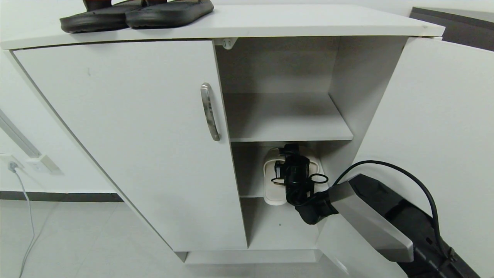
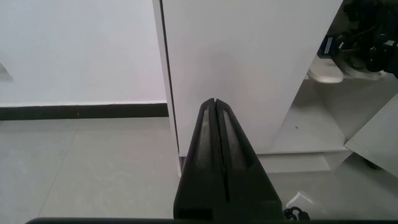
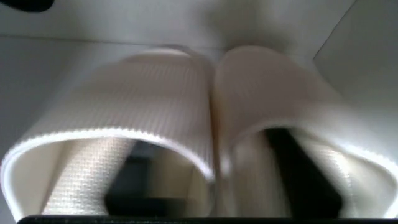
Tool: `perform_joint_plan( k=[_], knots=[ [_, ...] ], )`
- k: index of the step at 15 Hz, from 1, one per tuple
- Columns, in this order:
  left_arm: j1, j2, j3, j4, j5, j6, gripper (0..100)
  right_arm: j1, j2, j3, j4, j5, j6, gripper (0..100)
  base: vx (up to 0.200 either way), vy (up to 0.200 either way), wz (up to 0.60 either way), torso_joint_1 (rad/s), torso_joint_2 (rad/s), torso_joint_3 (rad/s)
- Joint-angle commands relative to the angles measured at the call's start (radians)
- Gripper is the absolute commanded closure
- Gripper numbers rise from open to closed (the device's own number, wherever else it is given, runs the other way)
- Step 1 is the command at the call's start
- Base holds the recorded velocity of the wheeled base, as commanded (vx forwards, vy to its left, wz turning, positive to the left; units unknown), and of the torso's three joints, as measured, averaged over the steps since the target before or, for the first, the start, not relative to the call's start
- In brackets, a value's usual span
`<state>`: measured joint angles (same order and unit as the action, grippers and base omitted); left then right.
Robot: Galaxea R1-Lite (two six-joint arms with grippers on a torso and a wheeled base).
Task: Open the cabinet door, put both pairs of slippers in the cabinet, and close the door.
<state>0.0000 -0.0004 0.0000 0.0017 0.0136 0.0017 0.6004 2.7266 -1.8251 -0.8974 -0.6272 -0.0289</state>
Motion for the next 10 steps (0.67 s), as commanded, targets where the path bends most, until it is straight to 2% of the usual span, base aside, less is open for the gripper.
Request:
perform_joint_plan(
  k=[1,5,10],
  knots=[
    [0.000,0.000,0.000,0.000,0.000,0.000,100,0.005,-0.039,0.073,-0.005,0.000,0.001,0,0.000,0.000,0.00,0.000,0.00,0.000],
    [0.000,0.000,0.000,0.000,0.000,0.001,100,0.032,-0.110,0.202,-0.070,-0.005,0.001,0,0.000,0.000,0.00,0.000,0.00,0.000],
    [0.000,0.000,0.000,0.000,0.000,0.003,100,0.082,-0.283,0.507,-0.169,-0.019,0.007,0,0.000,0.000,0.00,0.000,0.00,0.000]
  ],
)
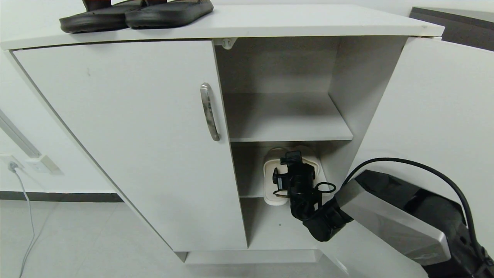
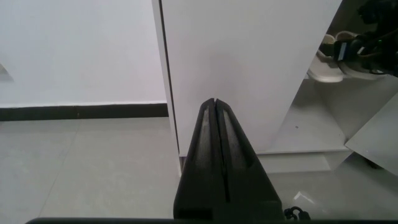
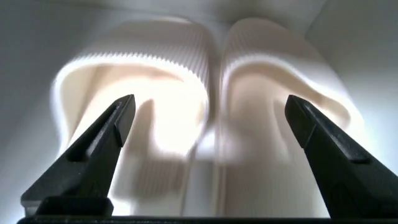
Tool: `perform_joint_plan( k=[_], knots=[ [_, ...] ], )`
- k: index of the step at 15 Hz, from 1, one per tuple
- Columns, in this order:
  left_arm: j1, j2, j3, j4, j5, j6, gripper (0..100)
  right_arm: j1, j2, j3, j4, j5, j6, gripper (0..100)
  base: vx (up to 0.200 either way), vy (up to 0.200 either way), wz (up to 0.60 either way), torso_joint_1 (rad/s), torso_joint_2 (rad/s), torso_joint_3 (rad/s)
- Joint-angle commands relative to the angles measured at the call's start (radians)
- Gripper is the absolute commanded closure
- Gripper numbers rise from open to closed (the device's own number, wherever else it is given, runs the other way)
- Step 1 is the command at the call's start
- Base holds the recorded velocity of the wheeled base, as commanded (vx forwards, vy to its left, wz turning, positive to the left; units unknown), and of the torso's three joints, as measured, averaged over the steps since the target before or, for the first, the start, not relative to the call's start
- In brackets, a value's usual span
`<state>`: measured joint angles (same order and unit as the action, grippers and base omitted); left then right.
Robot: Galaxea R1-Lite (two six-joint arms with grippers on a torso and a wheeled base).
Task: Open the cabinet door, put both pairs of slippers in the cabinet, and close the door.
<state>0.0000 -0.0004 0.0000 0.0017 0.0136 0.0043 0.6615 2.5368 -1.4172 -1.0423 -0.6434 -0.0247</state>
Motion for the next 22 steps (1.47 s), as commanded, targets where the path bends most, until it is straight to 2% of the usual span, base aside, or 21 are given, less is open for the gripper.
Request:
perform_joint_plan(
  k=[1,3,5,8,15,22],
  knots=[
    [0.000,0.000,0.000,0.000,0.003,-0.001,100,0.030,-0.125,0.173,-0.054,-0.021,0.009,0,0.000,0.000,0.00,0.000,0.00,0.000],
    [0.000,0.000,0.000,0.000,0.003,-0.001,100,0.061,-0.202,0.360,-0.156,-0.039,0.014,0,0.000,0.000,0.00,0.000,0.00,0.000],
    [0.000,0.000,0.000,0.000,0.000,0.000,100,0.075,-0.256,0.443,-0.194,-0.038,0.015,0,0.000,0.000,0.00,0.000,0.00,0.000],
    [0.000,0.000,0.000,0.000,-0.001,0.000,100,0.096,-0.274,0.478,-0.206,-0.038,0.015,0,0.000,0.000,0.00,0.000,0.00,0.000],
    [0.000,0.000,0.000,0.000,0.000,-0.001,100,0.115,-0.279,0.509,-0.217,-0.041,0.012,0,-0.200,0.000,0.00,0.002,0.00,0.002],
    [0.000,0.000,0.000,0.000,-0.001,0.002,100,0.124,-0.279,0.535,-0.263,-0.039,0.003,0,0.000,0.000,0.00,0.000,0.00,0.000]
  ],
)
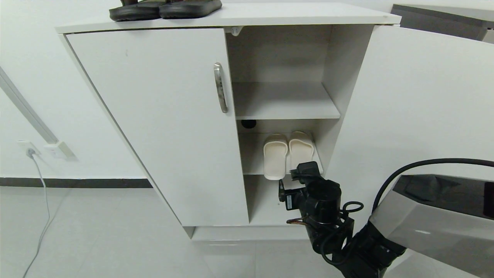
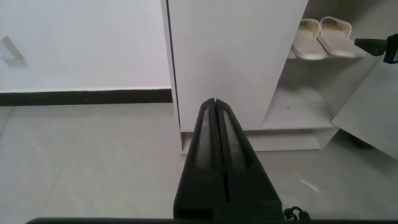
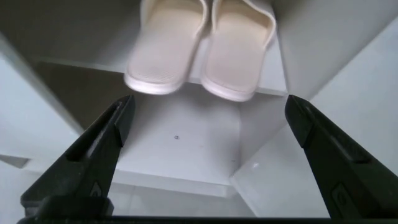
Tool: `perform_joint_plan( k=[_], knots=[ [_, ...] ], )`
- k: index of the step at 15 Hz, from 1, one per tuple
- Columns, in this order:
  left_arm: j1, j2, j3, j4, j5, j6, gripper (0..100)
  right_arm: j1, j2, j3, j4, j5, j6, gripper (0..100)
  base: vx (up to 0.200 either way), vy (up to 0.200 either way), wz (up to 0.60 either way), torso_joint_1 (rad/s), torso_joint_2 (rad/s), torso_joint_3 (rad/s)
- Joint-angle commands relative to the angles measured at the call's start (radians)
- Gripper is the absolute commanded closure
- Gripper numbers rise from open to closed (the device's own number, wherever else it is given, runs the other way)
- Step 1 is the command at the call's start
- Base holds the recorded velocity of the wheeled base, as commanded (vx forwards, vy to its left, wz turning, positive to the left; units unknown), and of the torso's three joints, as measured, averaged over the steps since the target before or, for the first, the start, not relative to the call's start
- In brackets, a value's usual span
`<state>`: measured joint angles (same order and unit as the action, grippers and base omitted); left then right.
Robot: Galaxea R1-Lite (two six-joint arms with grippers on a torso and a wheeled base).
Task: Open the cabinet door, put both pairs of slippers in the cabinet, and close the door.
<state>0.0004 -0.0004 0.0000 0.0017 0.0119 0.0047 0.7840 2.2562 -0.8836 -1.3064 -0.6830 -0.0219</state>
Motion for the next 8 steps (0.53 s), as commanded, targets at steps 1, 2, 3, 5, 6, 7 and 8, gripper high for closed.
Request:
perform_joint_plan(
  k=[1,2,3,5,6,7,8],
  knots=[
    [0.000,0.000,0.000,0.000,0.000,0.001,100,0.001,0.002,0.003,0.001,0.000,-0.004,0,0.000,0.000,0.00,0.000,0.00,0.000],
    [0.000,0.000,0.000,0.000,0.000,0.001,100,0.001,0.002,0.003,0.001,0.000,-0.004,0,0.000,0.000,0.00,0.000,0.00,0.000],
    [0.000,0.000,0.000,0.000,0.000,0.001,100,0.001,0.002,0.003,0.001,0.000,-0.004,0,0.000,0.000,0.00,0.000,0.00,0.000],
    [0.000,0.000,0.000,0.000,-0.001,0.001,100,0.001,0.002,0.008,-0.001,0.000,-0.006,0,0.000,0.000,0.00,0.000,0.00,0.000],
    [0.000,0.002,0.000,0.001,-0.001,0.003,100,0.003,0.002,0.008,-0.004,0.000,-0.006,0,0.000,0.000,0.00,0.000,0.00,0.000],
    [0.000,0.000,0.000,0.001,-0.001,0.003,100,0.003,0.002,0.011,-0.010,0.000,-0.006,0,0.000,0.000,0.00,0.000,0.00,0.000],
    [0.000,0.000,0.000,0.001,-0.001,0.003,100,0.003,0.002,0.014,-0.011,0.000,-0.006,0,0.000,0.000,0.00,0.000,0.00,0.000]
  ],
)
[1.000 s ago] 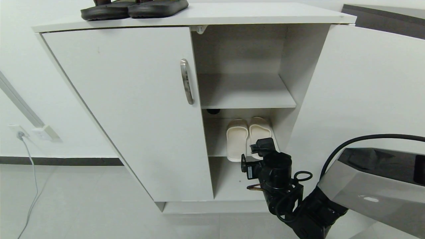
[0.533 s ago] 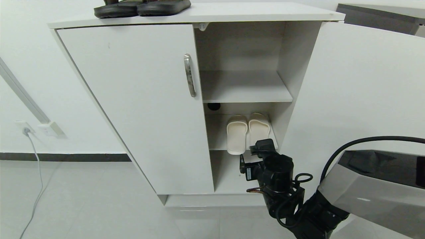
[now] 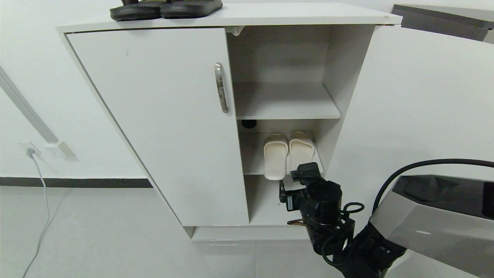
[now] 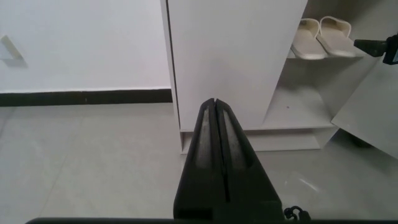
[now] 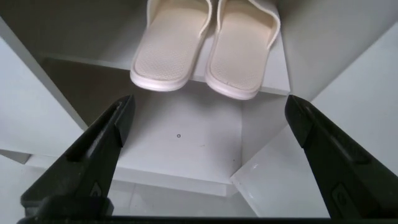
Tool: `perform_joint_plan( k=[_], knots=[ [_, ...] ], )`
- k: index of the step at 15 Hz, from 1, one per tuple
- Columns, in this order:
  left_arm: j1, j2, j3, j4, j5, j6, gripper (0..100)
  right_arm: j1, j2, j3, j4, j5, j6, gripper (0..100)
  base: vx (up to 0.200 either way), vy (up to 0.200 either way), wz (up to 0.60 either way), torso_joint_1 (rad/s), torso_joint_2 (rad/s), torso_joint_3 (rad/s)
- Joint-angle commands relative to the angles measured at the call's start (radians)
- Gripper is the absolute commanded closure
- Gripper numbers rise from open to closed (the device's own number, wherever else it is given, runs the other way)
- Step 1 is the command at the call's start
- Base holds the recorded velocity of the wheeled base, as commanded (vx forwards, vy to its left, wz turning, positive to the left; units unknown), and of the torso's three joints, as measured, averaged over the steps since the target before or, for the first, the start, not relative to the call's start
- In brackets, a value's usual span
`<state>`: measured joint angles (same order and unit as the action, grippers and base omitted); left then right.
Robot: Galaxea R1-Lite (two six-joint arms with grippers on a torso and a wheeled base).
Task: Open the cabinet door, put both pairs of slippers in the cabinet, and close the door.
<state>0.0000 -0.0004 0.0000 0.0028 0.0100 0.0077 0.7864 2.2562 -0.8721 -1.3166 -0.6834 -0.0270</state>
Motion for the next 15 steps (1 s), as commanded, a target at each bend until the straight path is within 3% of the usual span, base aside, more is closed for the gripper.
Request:
perform_joint_plan(
  k=[1,10,15],
  knots=[
    [0.000,0.000,0.000,0.000,0.001,0.000,100,0.001,0.002,0.002,-0.001,-0.001,-0.001,0,0.000,0.000,0.00,0.000,0.00,0.000],
    [0.000,0.000,0.000,0.000,0.001,0.002,100,0.002,0.000,0.005,-0.001,-0.002,-0.001,0,0.000,0.000,0.00,0.002,0.00,0.173],
    [0.000,0.000,0.000,0.000,-0.001,0.003,100,-0.004,0.000,0.007,-0.001,-0.002,-0.001,0,0.000,0.000,0.00,0.000,0.00,0.020]
  ],
)
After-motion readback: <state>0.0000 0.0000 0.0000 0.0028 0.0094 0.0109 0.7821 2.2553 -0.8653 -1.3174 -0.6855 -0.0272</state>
